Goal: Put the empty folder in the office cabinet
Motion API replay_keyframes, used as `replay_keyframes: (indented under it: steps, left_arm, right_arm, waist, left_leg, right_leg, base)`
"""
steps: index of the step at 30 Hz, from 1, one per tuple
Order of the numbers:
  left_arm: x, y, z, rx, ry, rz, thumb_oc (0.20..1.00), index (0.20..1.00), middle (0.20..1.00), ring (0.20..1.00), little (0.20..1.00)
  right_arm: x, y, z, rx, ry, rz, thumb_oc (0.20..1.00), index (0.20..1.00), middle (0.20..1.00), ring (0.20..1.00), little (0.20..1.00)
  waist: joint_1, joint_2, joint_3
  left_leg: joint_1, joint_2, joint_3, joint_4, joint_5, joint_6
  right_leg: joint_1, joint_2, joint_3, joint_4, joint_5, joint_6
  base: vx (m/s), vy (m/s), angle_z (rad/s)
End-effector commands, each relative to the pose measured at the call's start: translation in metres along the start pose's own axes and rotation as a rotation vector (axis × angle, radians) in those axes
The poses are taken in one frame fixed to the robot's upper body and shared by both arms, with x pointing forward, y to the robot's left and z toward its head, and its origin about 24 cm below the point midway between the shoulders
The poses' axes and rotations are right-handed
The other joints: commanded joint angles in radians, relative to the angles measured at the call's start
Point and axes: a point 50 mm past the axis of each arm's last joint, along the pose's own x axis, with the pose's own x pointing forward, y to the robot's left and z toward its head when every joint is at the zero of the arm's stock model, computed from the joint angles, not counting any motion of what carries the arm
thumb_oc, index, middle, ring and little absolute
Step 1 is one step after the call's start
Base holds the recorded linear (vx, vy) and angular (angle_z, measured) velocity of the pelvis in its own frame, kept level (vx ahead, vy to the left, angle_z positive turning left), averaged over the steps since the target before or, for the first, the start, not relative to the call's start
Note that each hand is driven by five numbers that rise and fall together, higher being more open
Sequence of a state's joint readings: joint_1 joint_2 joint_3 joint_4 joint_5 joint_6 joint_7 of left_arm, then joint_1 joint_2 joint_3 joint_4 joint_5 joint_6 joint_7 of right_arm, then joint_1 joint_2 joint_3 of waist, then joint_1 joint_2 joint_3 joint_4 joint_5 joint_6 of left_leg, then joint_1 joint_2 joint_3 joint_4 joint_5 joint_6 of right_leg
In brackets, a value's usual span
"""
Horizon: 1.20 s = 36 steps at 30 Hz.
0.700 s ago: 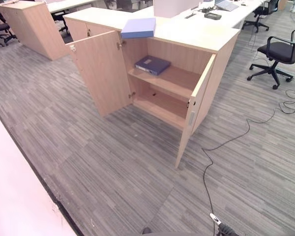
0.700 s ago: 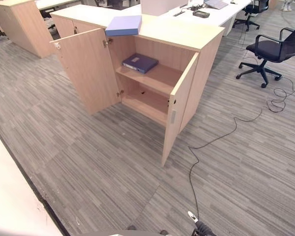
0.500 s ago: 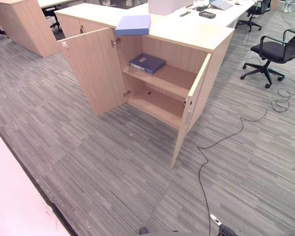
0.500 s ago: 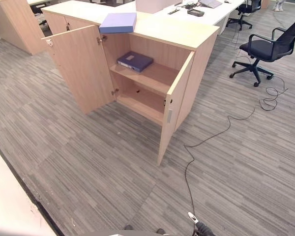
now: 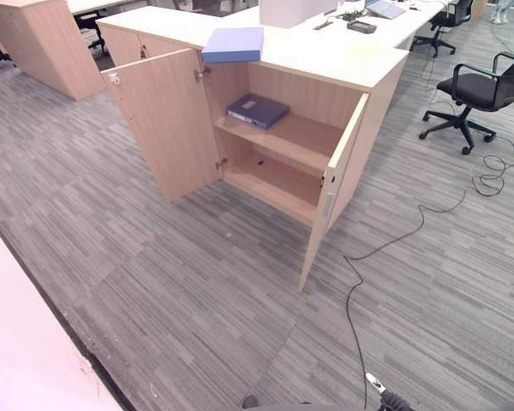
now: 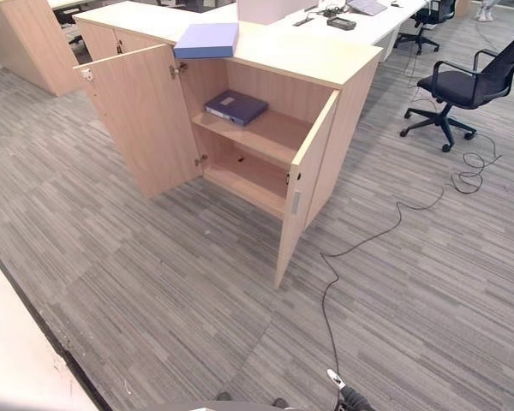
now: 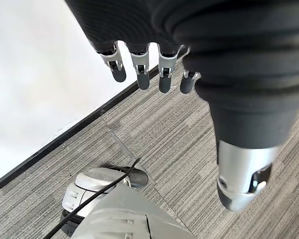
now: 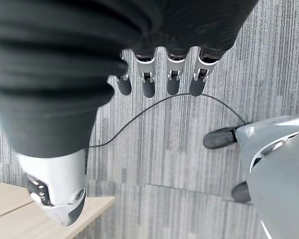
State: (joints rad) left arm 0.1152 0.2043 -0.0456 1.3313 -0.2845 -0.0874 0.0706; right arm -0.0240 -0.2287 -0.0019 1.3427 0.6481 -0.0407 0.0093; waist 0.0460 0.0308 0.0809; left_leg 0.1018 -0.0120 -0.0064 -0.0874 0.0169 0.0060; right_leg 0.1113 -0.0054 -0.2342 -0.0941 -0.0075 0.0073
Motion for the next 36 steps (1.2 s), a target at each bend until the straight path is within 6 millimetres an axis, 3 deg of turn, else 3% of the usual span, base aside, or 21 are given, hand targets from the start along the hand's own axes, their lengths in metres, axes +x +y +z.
replay_keyframes:
  steps: [1,11,13,14,16,18,20,21,22,25,28,31,33,34,36]
  left_arm:
    - [0.002,-0.001,0.011,0.016,-0.021,0.019,1.0,1.0,1.0,1.0,1.0]
    - [0.003,-0.001,0.019,-0.035,-0.047,0.035,1.0,1.0,1.0,1.0,1.0]
    - [0.003,-0.003,0.024,-0.058,-0.066,0.037,1.0,1.0,1.0,1.0,1.0]
    - [0.003,-0.007,0.032,-0.081,-0.096,0.032,1.0,1.0,1.0,1.0,1.0]
    - [0.003,-0.009,0.033,-0.088,-0.102,0.031,1.0,1.0,1.0,1.0,1.0]
    - [0.003,-0.008,0.028,-0.086,-0.092,0.033,1.0,1.0,1.0,1.0,1.0]
    - [0.002,-0.003,0.021,-0.085,-0.072,0.046,1.0,1.0,1.0,1.0,1.0]
    - [0.002,0.0,0.017,-0.087,-0.057,0.052,1.0,1.0,1.0,1.0,1.0]
    - [0.002,0.002,0.014,-0.086,-0.05,0.057,1.0,1.0,1.0,1.0,1.0]
    - [0.0,0.006,0.0,-0.081,-0.006,0.069,1.0,1.0,1.0,1.0,1.0]
    - [-0.001,0.011,-0.005,-0.089,0.002,0.083,1.0,1.0,1.0,1.0,1.0]
    - [0.0,0.012,0.004,-0.087,-0.027,0.086,1.0,1.0,1.0,1.0,1.0]
    - [0.001,0.012,0.007,-0.084,-0.039,0.086,1.0,1.0,1.0,1.0,1.0]
    - [0.001,0.013,0.008,-0.082,-0.041,0.086,1.0,1.0,1.0,1.0,1.0]
    - [0.001,0.013,0.008,-0.076,-0.039,0.086,1.0,1.0,1.0,1.0,1.0]
  right_arm:
    - [0.002,0.008,0.008,-0.033,-0.01,0.009,1.0,1.0,1.0,1.0,1.0]
    - [0.002,0.009,0.019,-0.029,-0.033,0.006,1.0,1.0,1.0,1.0,1.0]
    - [0.003,0.009,0.024,-0.025,-0.046,0.002,1.0,1.0,1.0,1.0,1.0]
    - [0.003,0.007,0.033,-0.016,-0.065,-0.011,1.0,1.0,1.0,1.0,1.0]
    - [0.003,0.005,0.037,-0.016,-0.072,-0.02,1.0,1.0,1.0,1.0,1.0]
    - [0.002,0.0,0.035,-0.015,-0.06,-0.037,1.0,1.0,1.0,1.0,1.0]
    - [0.002,-0.004,0.032,-0.035,-0.052,-0.044,1.0,1.0,1.0,1.0,1.0]
    - [0.002,-0.006,0.031,-0.042,-0.046,-0.05,1.0,1.0,1.0,1.0,1.0]
    - [0.002,-0.006,0.031,-0.046,-0.044,-0.05,1.0,1.0,1.0,1.0,1.0]
    - [0.002,-0.008,0.025,-0.045,-0.028,-0.051,1.0,1.0,1.0,1.0,1.0]
    - [0.001,-0.005,0.013,-0.051,0.005,-0.039,1.0,1.0,1.0,1.0,1.0]
    - [0.002,0.003,0.015,-0.054,0.004,-0.019,1.0,1.0,1.0,1.0,1.0]
    - [0.003,0.009,0.018,-0.062,-0.006,0.001,1.0,1.0,1.0,1.0,1.0]
    - [0.003,0.012,0.021,-0.058,-0.012,0.01,1.0,1.0,1.0,1.0,1.0]
    - [0.003,0.013,0.026,-0.056,-0.025,0.018,1.0,1.0,1.0,1.0,1.0]
  waist:
    - [0.016,-0.025,0.005]
    - [0.041,-0.025,0.032]
    - [0.046,-0.023,0.059]
    - [0.053,-0.02,0.096]
    - [0.057,-0.015,0.104]
    - [0.072,-0.028,0.098]
    - [0.082,-0.034,0.091]
    - [0.096,-0.032,0.09]
    - [0.104,-0.03,0.092]
    - [0.106,-0.015,0.06]
    - [0.106,-0.019,0.019]
    - [0.121,-0.023,0.003]
    - [0.137,-0.022,-0.007]
    - [0.144,-0.018,-0.01]
    - [0.15,-0.009,-0.001]
  left_leg:
    - [0.046,-0.031,-0.055,0.0,-0.071,-0.021]
    - [0.007,-0.019,-0.098,0.042,-0.064,-0.048]
    - [-0.064,-0.024,-0.082,0.164,-0.088,-0.061]
    - [-0.157,-0.036,-0.045,0.311,-0.061,-0.09]
    - [-0.205,-0.025,-0.012,0.368,-0.045,-0.095]
    - [-0.286,0.0,0.069,0.343,-0.025,-0.078]
    - [-0.303,0.001,0.084,0.26,0.028,-0.068]
    - [-0.322,0.013,0.096,0.189,0.087,-0.078]
    - [-0.331,0.018,0.105,0.159,0.11,-0.081]
    - [-0.26,0.017,0.104,0.029,0.134,-0.065]
    - [-0.199,-0.01,0.1,0.0,0.111,-0.044]
    - [-0.178,-0.032,0.095,0.0,0.079,-0.02]
    - [-0.161,-0.056,0.096,0.005,0.045,0.002]
    - [-0.148,-0.069,0.099,0.008,0.026,0.015]
    - [-0.114,-0.114,0.093,0.014,-0.008,0.046]
  right_leg:
    - [0.016,-0.033,-0.058,0.007,-0.003,0.069]
    - [0.016,-0.047,-0.125,0.03,-0.02,0.057]
    - [0.004,-0.062,-0.141,0.067,-0.041,0.043]
    - [0.004,-0.08,-0.164,0.085,-0.056,0.029]
    - [0.003,-0.082,-0.172,0.091,-0.066,0.024]
    - [0.014,-0.092,-0.184,0.074,-0.071,0.029]
    - [0.035,-0.078,-0.178,0.054,-0.07,0.035]
    - [0.054,-0.068,-0.166,0.04,-0.074,0.039]
    - [0.068,-0.065,-0.162,0.033,-0.076,0.044]
    - [0.089,-0.058,-0.156,0.023,-0.083,0.056]
    - [0.102,-0.093,-0.149,0.015,-0.08,0.08]
    - [0.09,-0.126,-0.138,0.023,-0.065,0.11]
    - [0.086,-0.174,-0.14,0.051,-0.054,0.141]
    - [0.076,-0.213,-0.148,0.099,-0.042,0.154]
    - [0.053,-0.321,-0.168,0.24,0.047,0.177]
  base:
    - [0.0,-0.052,0.02]
    - [-0.01,-0.055,0.22]
    - [-0.11,-0.023,0.29]
    - [-0.13,-0.007,0.32]
    - [-0.01,-0.015,0.44]
    - [0.11,-0.01,0.33]
    - [0.16,0.029,0.19]
    - [0.21,0.068,0.17]
    - [0.22,0.105,0.12]
    - [0.22,0.141,-0.33]
    - [0.24,0.23,-0.32]
    - [0.16,0.228,0.06]
    - [0.15,0.288,-0.14]
    - [0.14,0.362,-0.22]
    - [0.17,0.435,-0.01]
